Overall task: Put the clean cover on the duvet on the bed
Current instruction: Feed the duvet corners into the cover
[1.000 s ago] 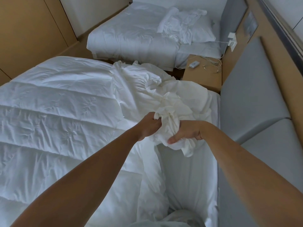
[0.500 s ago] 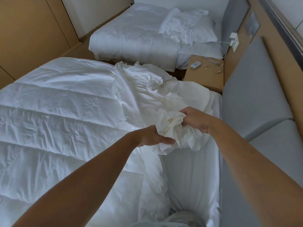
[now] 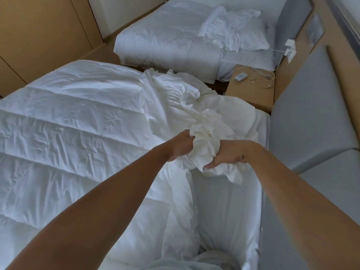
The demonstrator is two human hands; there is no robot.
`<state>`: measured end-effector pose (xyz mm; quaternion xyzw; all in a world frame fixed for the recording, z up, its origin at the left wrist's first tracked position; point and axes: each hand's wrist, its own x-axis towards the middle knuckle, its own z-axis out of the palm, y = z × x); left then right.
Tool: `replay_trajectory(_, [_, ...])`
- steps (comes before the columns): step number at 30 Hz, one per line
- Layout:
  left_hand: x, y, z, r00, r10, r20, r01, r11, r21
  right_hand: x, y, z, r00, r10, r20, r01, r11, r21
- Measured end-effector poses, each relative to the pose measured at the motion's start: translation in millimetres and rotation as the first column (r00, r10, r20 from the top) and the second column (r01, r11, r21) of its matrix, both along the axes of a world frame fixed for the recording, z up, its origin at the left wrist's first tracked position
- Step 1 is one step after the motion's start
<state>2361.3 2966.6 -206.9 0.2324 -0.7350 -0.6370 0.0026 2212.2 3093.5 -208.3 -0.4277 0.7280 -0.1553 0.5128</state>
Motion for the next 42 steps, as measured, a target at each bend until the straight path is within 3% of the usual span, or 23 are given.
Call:
replay_trajectory(5, [5.1,-10.5,0.3,0.999,-0.045,0.012,0.043,0.986,0.163,-17.9,6.6,6.4,0.984,-0.133,0.118,0.158,0.958,-0.241])
replay_trajectory(9, [5.1,-10.4,0.0,0.974,-0.221,0.045,0.214,0.969,0.127,-22.0,4.5,11.0,0.971,-0.227,0.081,0.241,0.911,-0.335])
replay_trajectory(13, [2.3,-6.5,3.9,0.955,-0.295,0.026,0.289,0.948,0.13,-20.2,-1.0,11.3,0.958,-0.287,-0.029,0.253,0.884,-0.392])
replay_trajectory(19, [-1.6,-15.6,10.2,0.983,-0.183,-0.032,0.184,0.982,0.037,-20.4,-1.0,9.9,0.96,-0.28,-0.02,0.256,0.903,-0.347])
replay_trajectory(26, [-2.3,-19.0,9.4,0.996,-0.076,-0.044,0.082,0.985,0.154,-19.7,6.0,7.9,0.948,-0.216,0.234,0.253,0.957,-0.142])
replay_trajectory(29, [-3.1,-17.7,3.4,0.998,-0.044,-0.039,0.05,0.986,0.158,-19.2,8.9,6.1,0.989,-0.145,0.027,0.148,0.981,-0.126])
replay_trajectory(32, [-3.7,-14.6,1.3,0.996,-0.045,-0.077,0.058,0.982,0.181,-18.0,5.5,1.0,0.966,-0.192,-0.174,0.148,0.959,-0.241])
replay_trajectory(37, [-10.6,0.4,5.1,0.974,-0.206,-0.098,0.218,0.967,0.132,-27.0,10.3,12.7,0.923,-0.337,-0.183,0.23,0.869,-0.439])
replay_trajectory(42, [-32.4,19.0,8.4,0.983,-0.021,-0.185,0.003,0.995,-0.097,-35.1,7.1,28.5,0.876,-0.431,-0.218,0.269,0.81,-0.52])
